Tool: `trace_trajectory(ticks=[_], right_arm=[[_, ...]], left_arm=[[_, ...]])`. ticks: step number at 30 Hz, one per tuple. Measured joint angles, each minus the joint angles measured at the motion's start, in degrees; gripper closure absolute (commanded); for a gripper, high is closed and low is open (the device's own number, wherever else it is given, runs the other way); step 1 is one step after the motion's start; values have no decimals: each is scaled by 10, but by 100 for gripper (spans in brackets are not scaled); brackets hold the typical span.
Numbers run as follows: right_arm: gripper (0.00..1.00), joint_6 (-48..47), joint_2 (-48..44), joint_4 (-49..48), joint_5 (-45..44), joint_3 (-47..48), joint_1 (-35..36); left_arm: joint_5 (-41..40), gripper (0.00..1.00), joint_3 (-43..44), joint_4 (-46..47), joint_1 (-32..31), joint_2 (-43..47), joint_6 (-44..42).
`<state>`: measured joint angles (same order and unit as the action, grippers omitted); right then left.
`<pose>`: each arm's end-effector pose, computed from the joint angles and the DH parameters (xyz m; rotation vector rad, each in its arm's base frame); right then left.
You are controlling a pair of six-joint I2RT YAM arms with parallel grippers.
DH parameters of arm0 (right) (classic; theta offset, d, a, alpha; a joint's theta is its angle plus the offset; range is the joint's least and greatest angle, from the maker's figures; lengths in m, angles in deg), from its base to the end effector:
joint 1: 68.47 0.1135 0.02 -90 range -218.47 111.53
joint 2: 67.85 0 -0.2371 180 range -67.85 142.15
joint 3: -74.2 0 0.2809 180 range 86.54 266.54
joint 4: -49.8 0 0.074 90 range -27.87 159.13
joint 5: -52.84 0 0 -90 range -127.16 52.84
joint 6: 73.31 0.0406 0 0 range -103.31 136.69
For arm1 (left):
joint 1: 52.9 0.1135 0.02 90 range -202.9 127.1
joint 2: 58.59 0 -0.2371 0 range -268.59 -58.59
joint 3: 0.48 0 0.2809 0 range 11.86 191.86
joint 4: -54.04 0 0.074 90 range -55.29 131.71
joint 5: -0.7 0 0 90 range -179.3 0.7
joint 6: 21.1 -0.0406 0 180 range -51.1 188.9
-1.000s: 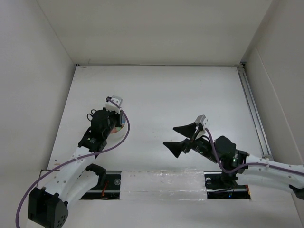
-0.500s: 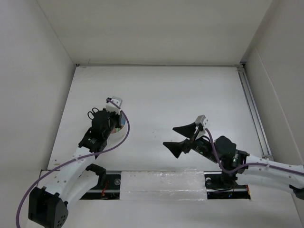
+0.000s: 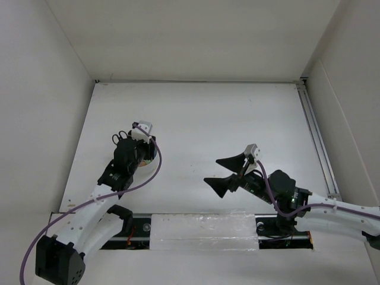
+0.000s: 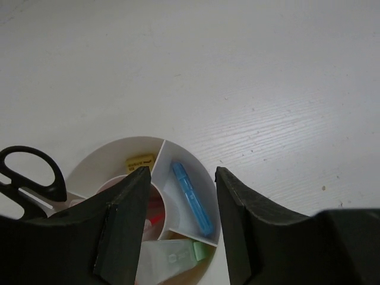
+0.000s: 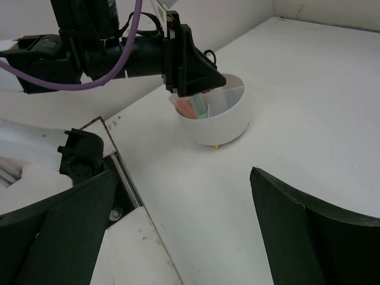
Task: Sort the stationery into containers
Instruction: Place the pen in the storage box, then reset both arms
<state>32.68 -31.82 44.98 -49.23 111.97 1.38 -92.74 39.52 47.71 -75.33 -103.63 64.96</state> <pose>0.0844 0.2055 0.2745 -0.5346 1.4555 1.0568 0.2270 -0.0911 0.2340 0.3617 1.7351 -0.1806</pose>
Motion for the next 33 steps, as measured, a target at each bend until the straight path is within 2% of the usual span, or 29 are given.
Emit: trace_trajectory(ticks=[2, 4, 6, 9, 10, 16, 20, 26, 33], right_arm=[[0, 0, 0, 0, 0, 0, 0], [0, 0, 1, 0, 0, 0, 0], [0, 0, 3, 0, 0, 0, 0], [0, 0, 7, 0, 1, 0, 0], [0, 0, 9, 0, 1, 0, 0], [0, 0, 22, 1, 0, 0, 0], [0, 3, 25, 20, -15, 9, 0], [0, 20, 30, 154, -87, 112, 0], [0, 60, 28, 345, -200, 265, 0]], left_arm=[[0, 56, 0, 0, 0, 7, 0], [0, 45, 0, -2, 0, 15, -1], [0, 42, 0, -4, 0, 25, 0], [-1, 4, 0, -12, 0, 47, -2], [-1, 0, 0, -14, 0, 57, -2], [-21, 0, 11, -26, 0, 155, 2], [-60, 0, 63, -55, 0, 184, 33], [-139, 0, 144, -139, 0, 205, 129], [-227, 0, 148, -243, 0, 335, 224]])
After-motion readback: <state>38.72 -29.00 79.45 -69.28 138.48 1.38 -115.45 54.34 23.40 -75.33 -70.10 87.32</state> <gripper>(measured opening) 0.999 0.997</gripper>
